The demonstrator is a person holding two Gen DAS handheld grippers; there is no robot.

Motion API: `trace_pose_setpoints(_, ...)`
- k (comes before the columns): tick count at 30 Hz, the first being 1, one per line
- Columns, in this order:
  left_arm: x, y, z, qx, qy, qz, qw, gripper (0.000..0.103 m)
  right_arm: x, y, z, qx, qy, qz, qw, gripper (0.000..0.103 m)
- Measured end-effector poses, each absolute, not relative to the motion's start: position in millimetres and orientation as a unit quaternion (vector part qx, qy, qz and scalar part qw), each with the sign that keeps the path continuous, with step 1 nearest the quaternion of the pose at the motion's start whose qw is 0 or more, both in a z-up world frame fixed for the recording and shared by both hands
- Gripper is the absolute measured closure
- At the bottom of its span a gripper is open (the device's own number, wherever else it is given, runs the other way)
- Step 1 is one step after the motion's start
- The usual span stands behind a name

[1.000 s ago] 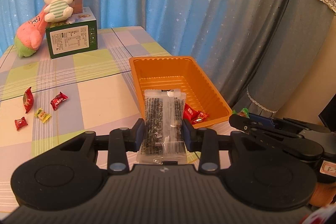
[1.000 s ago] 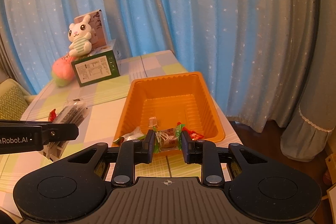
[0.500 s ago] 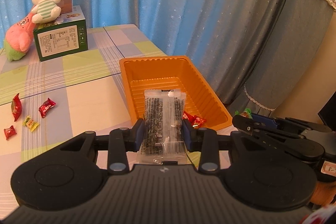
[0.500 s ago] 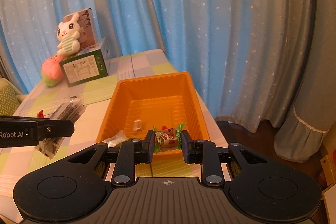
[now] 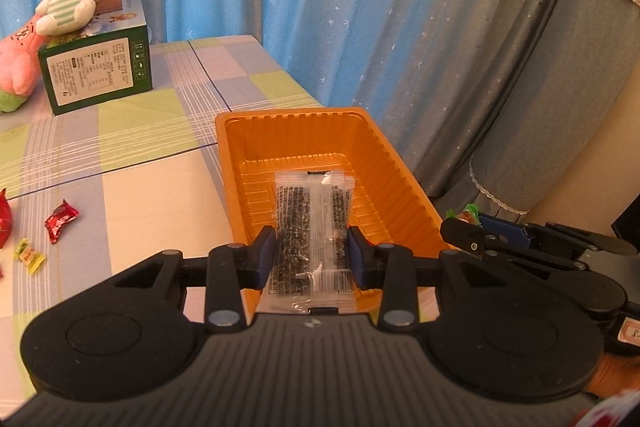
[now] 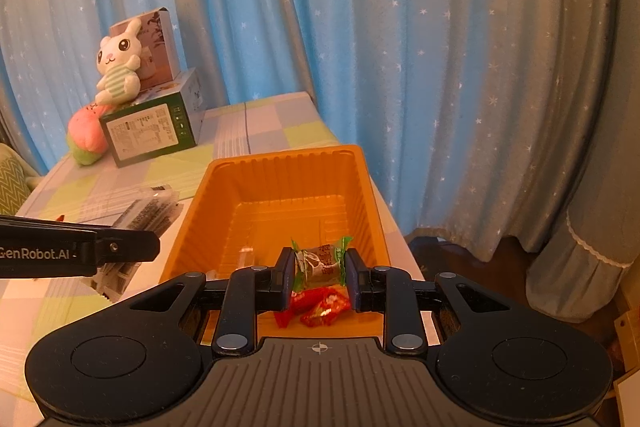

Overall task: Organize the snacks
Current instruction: 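Open the left tool to drop the packet while the right tool releases the caramel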

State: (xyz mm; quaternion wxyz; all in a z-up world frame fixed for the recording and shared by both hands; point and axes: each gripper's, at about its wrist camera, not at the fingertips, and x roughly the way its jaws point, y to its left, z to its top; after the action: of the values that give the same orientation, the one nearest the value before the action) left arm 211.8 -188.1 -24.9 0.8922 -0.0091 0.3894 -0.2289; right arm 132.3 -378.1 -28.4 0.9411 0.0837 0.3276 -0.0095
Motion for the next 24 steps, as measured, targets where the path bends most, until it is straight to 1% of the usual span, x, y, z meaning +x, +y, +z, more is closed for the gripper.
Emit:
trace_pose_setpoints(15,262,-206,-54,-0.022,0.408,-0.231,0.883,0.068,181,-387,-51,0.074,0.342,-0.005,0.937,0.076)
trace_pose_setpoints(16,264,-205,-55,-0.025,0.408,-0.23,0.883,0.067,183,-388,-52,0.074,0.343,-0.006,0.936,0.076)
trace_pose_setpoints(17,266,-204,-56,-0.025,0.407,-0.229,0.884,0.064,184,-388,-53,0.075,0.344,-0.005,0.936,0.076)
trace_pose_setpoints(24,264,-193,-52,-0.028,0.404,-0.218,0.888,0.063,187,-389,-55,0.083,0.347,-0.003,0.934,0.076)
